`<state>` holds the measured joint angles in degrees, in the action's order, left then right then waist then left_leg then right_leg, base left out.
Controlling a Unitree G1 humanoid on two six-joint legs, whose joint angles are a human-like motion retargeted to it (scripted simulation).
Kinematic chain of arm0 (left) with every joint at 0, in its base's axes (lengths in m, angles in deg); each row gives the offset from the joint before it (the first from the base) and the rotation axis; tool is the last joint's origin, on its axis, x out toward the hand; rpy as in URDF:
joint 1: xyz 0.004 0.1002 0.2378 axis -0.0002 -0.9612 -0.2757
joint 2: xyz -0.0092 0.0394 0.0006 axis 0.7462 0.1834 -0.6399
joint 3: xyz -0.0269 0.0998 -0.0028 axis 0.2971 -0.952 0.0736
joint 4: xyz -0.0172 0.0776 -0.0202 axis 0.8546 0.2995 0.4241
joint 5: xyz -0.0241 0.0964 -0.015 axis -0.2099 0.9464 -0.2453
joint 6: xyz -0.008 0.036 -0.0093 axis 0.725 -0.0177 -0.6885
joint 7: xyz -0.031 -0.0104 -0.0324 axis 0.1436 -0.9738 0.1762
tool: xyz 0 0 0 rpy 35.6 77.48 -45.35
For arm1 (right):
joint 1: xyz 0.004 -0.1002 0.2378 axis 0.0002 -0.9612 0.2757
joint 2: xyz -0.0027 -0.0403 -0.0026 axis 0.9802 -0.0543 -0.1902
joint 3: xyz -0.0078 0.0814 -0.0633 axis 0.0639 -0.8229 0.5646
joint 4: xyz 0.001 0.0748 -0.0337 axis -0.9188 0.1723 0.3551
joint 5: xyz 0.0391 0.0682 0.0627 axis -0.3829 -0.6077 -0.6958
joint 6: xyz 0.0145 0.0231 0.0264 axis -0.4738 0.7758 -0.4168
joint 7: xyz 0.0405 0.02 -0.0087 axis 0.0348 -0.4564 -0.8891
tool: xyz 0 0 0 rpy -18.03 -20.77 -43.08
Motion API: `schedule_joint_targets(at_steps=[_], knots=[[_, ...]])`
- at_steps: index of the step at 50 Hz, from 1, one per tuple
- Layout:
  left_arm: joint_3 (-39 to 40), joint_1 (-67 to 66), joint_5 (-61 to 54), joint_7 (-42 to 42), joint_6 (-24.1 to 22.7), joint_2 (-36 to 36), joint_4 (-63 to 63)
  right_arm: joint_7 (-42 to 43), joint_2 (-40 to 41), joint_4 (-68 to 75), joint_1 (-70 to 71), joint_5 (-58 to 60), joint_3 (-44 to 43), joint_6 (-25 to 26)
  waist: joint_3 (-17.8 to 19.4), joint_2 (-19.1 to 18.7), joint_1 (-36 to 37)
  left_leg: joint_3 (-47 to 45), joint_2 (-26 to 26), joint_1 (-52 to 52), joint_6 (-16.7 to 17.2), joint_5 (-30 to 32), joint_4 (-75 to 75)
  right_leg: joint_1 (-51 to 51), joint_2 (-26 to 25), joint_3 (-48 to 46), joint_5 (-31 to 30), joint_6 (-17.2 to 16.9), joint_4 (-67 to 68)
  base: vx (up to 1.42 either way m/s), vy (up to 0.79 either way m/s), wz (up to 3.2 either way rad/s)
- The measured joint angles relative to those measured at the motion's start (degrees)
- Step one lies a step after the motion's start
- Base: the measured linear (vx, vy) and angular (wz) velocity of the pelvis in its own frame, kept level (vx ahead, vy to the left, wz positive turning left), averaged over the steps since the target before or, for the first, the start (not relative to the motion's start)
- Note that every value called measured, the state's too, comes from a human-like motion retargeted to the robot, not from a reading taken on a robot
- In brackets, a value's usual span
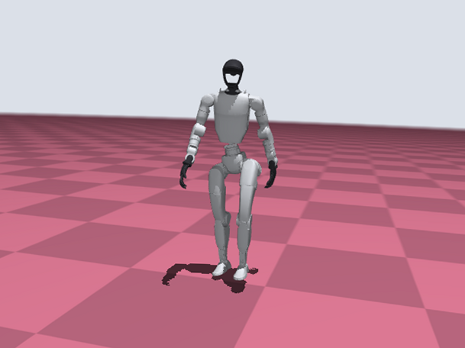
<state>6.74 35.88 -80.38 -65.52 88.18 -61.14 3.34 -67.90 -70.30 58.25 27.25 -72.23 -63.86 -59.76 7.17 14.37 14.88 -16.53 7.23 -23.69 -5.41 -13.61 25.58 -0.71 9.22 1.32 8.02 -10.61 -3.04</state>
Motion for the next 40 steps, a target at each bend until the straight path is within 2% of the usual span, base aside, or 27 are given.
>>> schedule_joint_targets(at_steps=[2, 5, 7, 9, 10, 12, 13, 15, 17, 19, 22, 25, 27, 28, 30, 32, 34, 35, 37, 40], knots=[[2.8, -5.3, -2.7, 2.0, -0.9, 1.3, 1.8, 1.0, -2.1, -6.3, 3.6, -0.2, -0.6, -1.9, 1.5, -1.7, 5.5, -3.3, -3.6, 0.4, 3.0, 3.8, -13.6, -4.7, -2.9, 1.9, 1.5, -0.1, -1.1, 1.12, 0.11, -1.7], [8.8, -13.2, -8.2, 3.5, -2.7, 2.4, 2.1, 1.8, -5.0, -12.5, 6.9, -1.4, -0.7, -4.8, 2.6, -4.0, 9.8, -8.0, -7.1, 0.5, 7.7, 3.0, -25.9, -12.2, -5.9, 3.4, 3.0, 0.1, -1.8, 1.17, 0.2, -0.81], [11.6, -17.4, -12.9, 3.6, -2.3, 2.4, 1.6, 2.0, -5.6, -13.3, 6.9, -3.1, -0.5, -5.2, 2.4, -4.2, 9.3, -5.6, -5.9, 1.9, 7.1, 3.0, -29.0, -16.4, -6.5, 3.7, 1.3, 1.0, -1.7, 1.2, 0.25, 0.26], [12.9, -19.4, -15.9, 3.4, -1.1, 2.1, 2.0, 1.7, -4.9, -12.2, 4.6, -4.7, -0.6, -4.5, 2.5, -4.6, 7.5, -2.3, -4.5, 6.2, 5.2, 6.0, -29.8, -21.1, -7.5, 3.5, -4.9, 2.5, -1.0, 1.26, 0.24, 0.94], [13.3, -19.8, -16.8, 3.0, -0.6, 1.9, 2.5, 1.1, -4.3, -11.2, 2.9, -5.4, -0.7, -3.9, 2.9, -5.0, 6.2, -0.9, -3.9, 9.3, 4.4, 7.8, -30.0, -24.0, -8.3, 3.2, -9.7, 3.3, -0.5, 1.32, 0.22, 1.36], [13.0, -17.7, -15.7, 1.4, -0.7, 1.5, 3.9, -2.1, -2.4, -8.4, -2.4, -5.3, -0.8, -3.0, 5.0, -7.2, 3.9, 2.4, -4.4, 17.3, 4.5, 7.4, -29.5, -27.5, -10.9, 1.2, -21.5, 4.8, 5.3, 1.33, 0.19, 1.33], [12.9, -16.1, -12.2, -0.6, -1.2, 1.5, 4.7, -5.3, -1.2, -6.7, -5.8, -3.7, -0.7, -3.2, 4.9, -8.7, 3.7, 3.8, -6.0, 20.5, 4.8, 5.8, -28.6, -24.7, -12.5, -0.8, -24.0, 4.7, 14.4, 1.24, 0.15, 0.85], [12.0, -11.0, -2.4, -3.7, -1.5, 2.4, 4.8, -9.6, 1.5, -2.5, -11.5, -0.2, 0.5, -3.7, -0.7, -7.4, 3.6, 6.1, -7.4, 17.3, 4.3, 3.2, -25.8, -3.6, -11.9, -5.9, -19.7, 3.7, 44.1, 1.07, 0.11, 0.61], [11.9, -4.0, 0.3, -0.8, 0.0, 3.4, 1.1, -9.4, 3.7, 1.1, -16.4, 1.4, 1.0, -1.4, -1.5, -6.2, 1.9, 9.2, -6.5, 17.5, 5.2, 0.9, -24.1, 9.2, -9.5, -8.3, -13.3, 6.8, 57.0, 1.02, 0.08, 1.34], [11.3, 2.8, 0.1, 2.6, -0.1, 4.2, -5.4, -9.3, 5.6, 4.3, -21.2, 3.1, 2.2, 0.0, -0.9, -5.9, -0.6, 13.0, -5.5, 19.8, 6.3, -1.2, -23.0, 17.1, -7.9, -8.9, -8.8, 8.6, 59.8, 1.04, 0.04, 2.01], [8.8, 10.5, -4.3, 6.4, -4.4, 4.6, -19.6, -10.1, 7.4, 7.3, -28.6, 5.5, 5.3, -0.3, -0.6, -6.7, -6.6, 20.4, -4.9, 24.1, 7.9, -3.0, -22.6, 22.3, -5.1, -9.4, -6.0, 8.2, 49.2, 1.02, -0.07, 2.59], [6.7, 16.2, -12.2, 7.0, -9.6, 4.6, -35.6, -12.4, 7.6, 8.3, -34.8, 7.3, 7.8, -0.3, 0.2, -6.0, -14.0, 28.5, -3.6, 29.7, 9.4, -3.7, -23.8, 18.8, 1.3, -10.7, -5.5, 7.1, 22.1, 1.05, -0.27, 2.93], [7.1, 19.6, -17.0, 6.3, -10.6, 4.1, -43.7, -15.3, 7.4, 8.3, -36.9, 9.8, 8.6, 1.9, 2.7, -4.3, -17.8, 33.7, -3.2, 36.0, 9.7, -4.6, -25.5, 13.7, 5.2, -8.5, -4.1, 3.0, 5.4, 1.09, -0.47, 2.56], [7.7, 20.7, -18.4, 5.5, -10.7, 3.8, -46.7, -17.4, 7.4, 8.2, -37.4, 11.7, 9.1, 2.9, 4.0, -3.6, -18.7, 35.5, -3.8, 38.9, 9.4, -5.1, -26.2, 12.1, 6.5, -7.2, -3.8, 0.7, 1.3, 1.04, -0.54, 1.68], [9.1, 21.8, -21.4, 4.0, -10.5, 2.6, -50.1, -20.3, 7.2, 9.0, -36.9, 13.5, 10.3, 4.4, 5.9, -2.7, -17.8, 36.8, -4.4, 42.8, 8.0, -5.7, -25.4, 9.8, 8.2, -8.2, -6.3, -1.2, -1.4, 0.97, -0.56, 0.67], [10.0, 20.0, -23.9, 3.9, -9.9, 1.2, -49.7, -19.6, 7.2, 11.5, -34.0, 12.3, 12.5, 5.5, 7.4, -1.2, -14.4, 33.5, -2.9, 42.3, 5.0, -4.6, -16.8, 7.0, 9.8, -12.1, -11.1, 0.3, 0.1, 0.91, -0.57, -0.16], [10.1, 15.9, -24.0, 4.5, -9.3, 0.5, -46.0, -15.8, 7.4, 15.0, -29.3, 9.1, 15.6, 4.9, 7.6, 0.4, -12.2, 27.1, -0.4, 32.7, 0.2, -5.3, 4.3, 5.2, 10.9, -13.9, -12.4, 1.2, 2.0, 0.83, -0.52, 0.19], [10.1, 13.3, -23.4, 4.9, -9.1, 0.3, -43.3, -12.9, 7.2, 16.7, -26.7, 7.4, 16.8, 3.9, 6.5, 0.6, -12.2, 23.9, 0.1, 24.5, -2.2, -6.9, 17.6, 5.6, 10.7, -14.6, -11.7, 1.5, 2.9, 0.75, -0.43, 0.56], [9.5, 7.8, -21.1, 5.9, -7.5, 0.6, -36.1, -7.1, 5.3, 17.4, -21.1, 6.5, 16.2, 2.4, 4.1, 0.3, -10.9, 19.4, 0.4, 11.0, -5.5, -10.8, 31.7, 7.1, 9.3, -15.5, -9.5, 2.4, 4.0, 0.73, -0.36, 0.3], [8.7, 0.6, -13.5, 4.4, -2.5, 2.3, -22.4, -1.9, 1.3, 12.5, -13.9, 8.1, 12.6, 1.8, 2.4, 2.2, -6.2, 11.4, 2.2, -1.0, -7.1, -12.5, 30.3, 8.0, 8.4, -15.4, -8.2, 2.1, 4.3, 0.77, -0.28, -0.33]])
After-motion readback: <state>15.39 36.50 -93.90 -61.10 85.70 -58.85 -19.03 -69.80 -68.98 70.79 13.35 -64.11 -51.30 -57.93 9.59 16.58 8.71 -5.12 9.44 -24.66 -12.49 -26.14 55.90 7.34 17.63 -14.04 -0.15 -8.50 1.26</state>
